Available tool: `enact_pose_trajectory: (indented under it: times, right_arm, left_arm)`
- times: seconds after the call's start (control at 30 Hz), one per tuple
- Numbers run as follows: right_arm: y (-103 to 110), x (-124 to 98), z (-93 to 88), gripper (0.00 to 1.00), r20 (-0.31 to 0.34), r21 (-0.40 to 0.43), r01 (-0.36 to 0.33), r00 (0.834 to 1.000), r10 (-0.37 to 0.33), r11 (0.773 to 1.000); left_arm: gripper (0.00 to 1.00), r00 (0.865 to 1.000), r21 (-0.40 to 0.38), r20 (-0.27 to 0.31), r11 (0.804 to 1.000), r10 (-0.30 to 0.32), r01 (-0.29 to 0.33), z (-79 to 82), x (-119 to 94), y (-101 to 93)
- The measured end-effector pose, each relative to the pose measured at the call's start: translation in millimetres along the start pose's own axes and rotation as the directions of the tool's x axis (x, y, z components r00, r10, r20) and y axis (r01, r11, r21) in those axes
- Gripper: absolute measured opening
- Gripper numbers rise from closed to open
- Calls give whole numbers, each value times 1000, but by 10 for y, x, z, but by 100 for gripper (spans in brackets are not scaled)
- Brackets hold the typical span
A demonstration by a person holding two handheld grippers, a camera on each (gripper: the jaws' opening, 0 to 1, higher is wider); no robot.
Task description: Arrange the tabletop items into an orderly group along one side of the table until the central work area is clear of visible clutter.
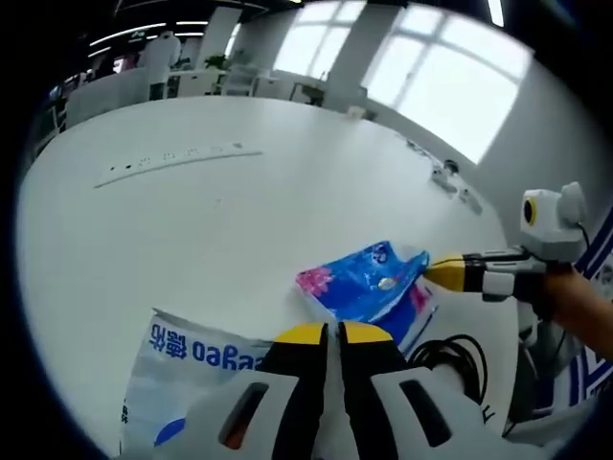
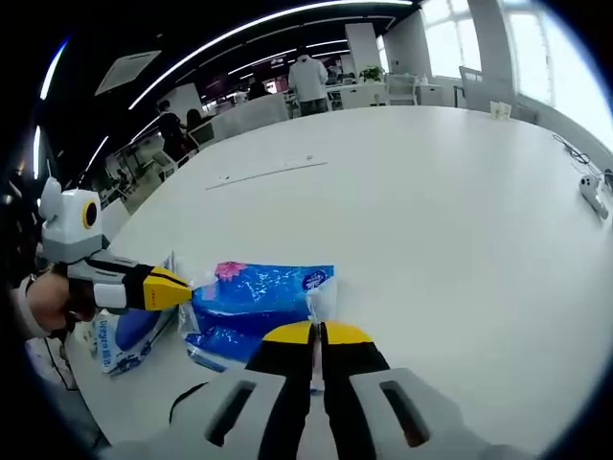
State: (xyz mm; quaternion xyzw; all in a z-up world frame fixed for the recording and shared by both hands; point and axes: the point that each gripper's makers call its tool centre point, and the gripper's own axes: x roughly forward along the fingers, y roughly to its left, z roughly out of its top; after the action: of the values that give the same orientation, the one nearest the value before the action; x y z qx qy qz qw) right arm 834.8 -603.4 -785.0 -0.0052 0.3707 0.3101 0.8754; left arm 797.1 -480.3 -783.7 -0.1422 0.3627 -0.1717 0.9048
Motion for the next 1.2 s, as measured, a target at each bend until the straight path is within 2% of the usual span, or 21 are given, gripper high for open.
enact_pose_trajectory:
  times: [0.1, 0.43, 0.67, 0.8, 0.93, 1.07, 1.2]
  right_arm:
    - [-20, 2, -6, 3, -2, -3, 9, 1000, -9, 1000]
    - [-49, -23, 16, 12, 9, -28, 23, 1000, -23, 999]
    - [-15, -44, 23, 21, 10, -30, 15, 1000, -14, 999]
    - [-2, -81, 16, 23, 4, -66, 21, 1000, -21, 998]
    - [66, -146, 11, 35, 0, -112, 8, 1000, -8, 994]
    - [103, -220, 0, 38, 0, -130, -1, 1000, 1, 991]
    - [130, -265, -24, 46, -10, -138, -25, 1000, 24, 990]
  left_arm:
    - [8, 1000, -1, 9, 1000, 11, -11, 12, -5, 20]
    - [16, 1000, -4, 21, 1000, 5, -5, 46, -34, -34]
    - [21, 999, 0, 47, 1000, 15, -15, 128, -83, -33]
    - [23, 997, -1, 70, 1000, 14, -14, 197, -146, -43]
    - [37, 997, -1, 77, 1000, 26, -26, 210, -209, -37]
    - [40, 995, -8, 90, 999, 40, -40, 201, -290, -30]
    - [45, 994, -10, 97, 999, 48, -47, 186, -378, -41]
